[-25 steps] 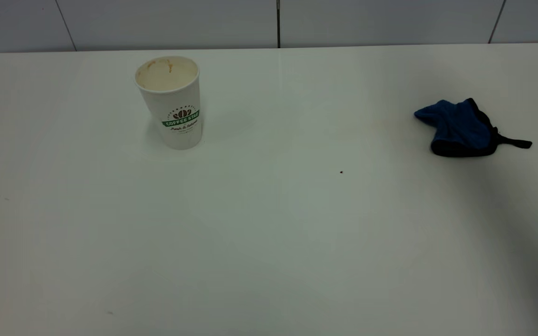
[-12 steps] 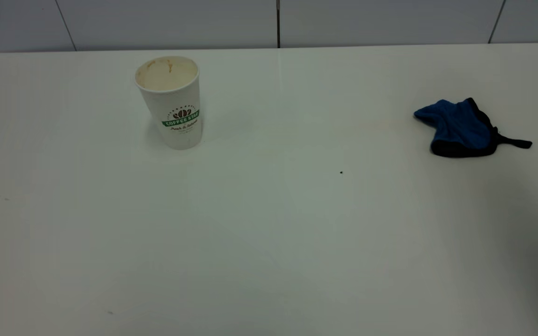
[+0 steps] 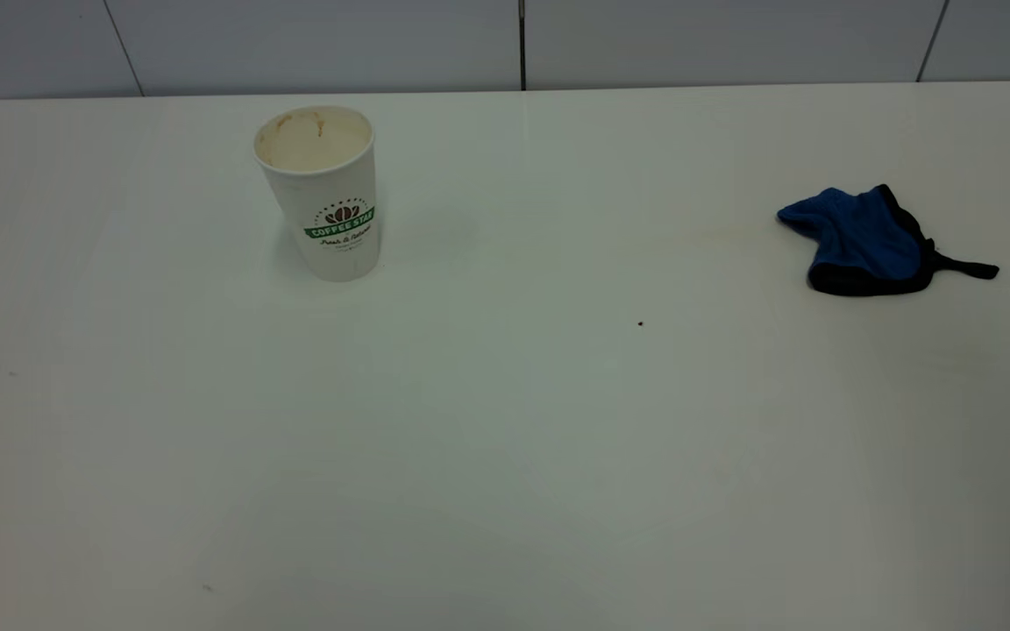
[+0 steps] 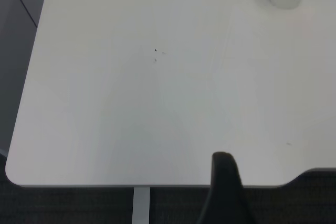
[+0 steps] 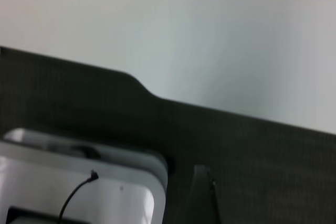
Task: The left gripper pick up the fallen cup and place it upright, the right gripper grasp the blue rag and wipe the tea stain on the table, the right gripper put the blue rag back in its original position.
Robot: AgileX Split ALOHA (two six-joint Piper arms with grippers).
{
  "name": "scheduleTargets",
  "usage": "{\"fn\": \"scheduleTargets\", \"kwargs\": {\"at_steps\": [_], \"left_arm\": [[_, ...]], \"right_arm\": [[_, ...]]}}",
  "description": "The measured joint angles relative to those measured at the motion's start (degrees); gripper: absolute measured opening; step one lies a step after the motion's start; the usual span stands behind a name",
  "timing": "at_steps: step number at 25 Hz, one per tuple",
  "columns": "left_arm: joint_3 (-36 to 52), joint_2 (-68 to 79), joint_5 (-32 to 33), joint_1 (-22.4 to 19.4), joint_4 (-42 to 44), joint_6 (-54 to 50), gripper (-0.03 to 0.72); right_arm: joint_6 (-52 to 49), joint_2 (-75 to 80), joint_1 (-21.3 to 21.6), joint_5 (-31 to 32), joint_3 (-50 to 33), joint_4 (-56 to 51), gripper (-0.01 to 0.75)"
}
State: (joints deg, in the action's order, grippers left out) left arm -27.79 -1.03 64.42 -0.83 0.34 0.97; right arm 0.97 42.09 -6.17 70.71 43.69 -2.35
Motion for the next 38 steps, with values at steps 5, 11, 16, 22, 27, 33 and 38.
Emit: {"fn": "scheduleTargets", "kwargs": {"at_steps": [5,11,16,22,27,33,38], "left_arm": [[0.00,0.00,0.00,0.00,0.00,0.00,0.564],[0.00,0.00,0.00,0.00,0.00,0.00,0.564],[0.00,0.00,0.00,0.00,0.00,0.00,0.564],[0.00,0.00,0.00,0.00,0.00,0.00,0.564],[0.00,0.00,0.00,0.00,0.00,0.00,0.564],[0.00,0.00,0.00,0.00,0.00,0.00,0.564],[0.00,0.00,0.00,0.00,0.00,0.00,0.564]], "right_arm": [[-0.07,-19.90,4.22,0.22,-3.88,-0.04,0.716],[0.05,-30.91,7.47,0.22,-7.58,0.41,0.710],[0.05,-37.09,7.47,-2.02,-12.96,0.40,0.708],[1.85,-41.37,7.47,-6.23,-16.72,0.14,0.703],[2.06,-43.03,7.47,-6.45,-16.83,0.06,0.702],[2.12,-43.03,7.47,-6.50,-16.83,-0.21,0.702],[2.12,-43.03,7.29,-6.50,-16.83,-0.59,0.701]]}}
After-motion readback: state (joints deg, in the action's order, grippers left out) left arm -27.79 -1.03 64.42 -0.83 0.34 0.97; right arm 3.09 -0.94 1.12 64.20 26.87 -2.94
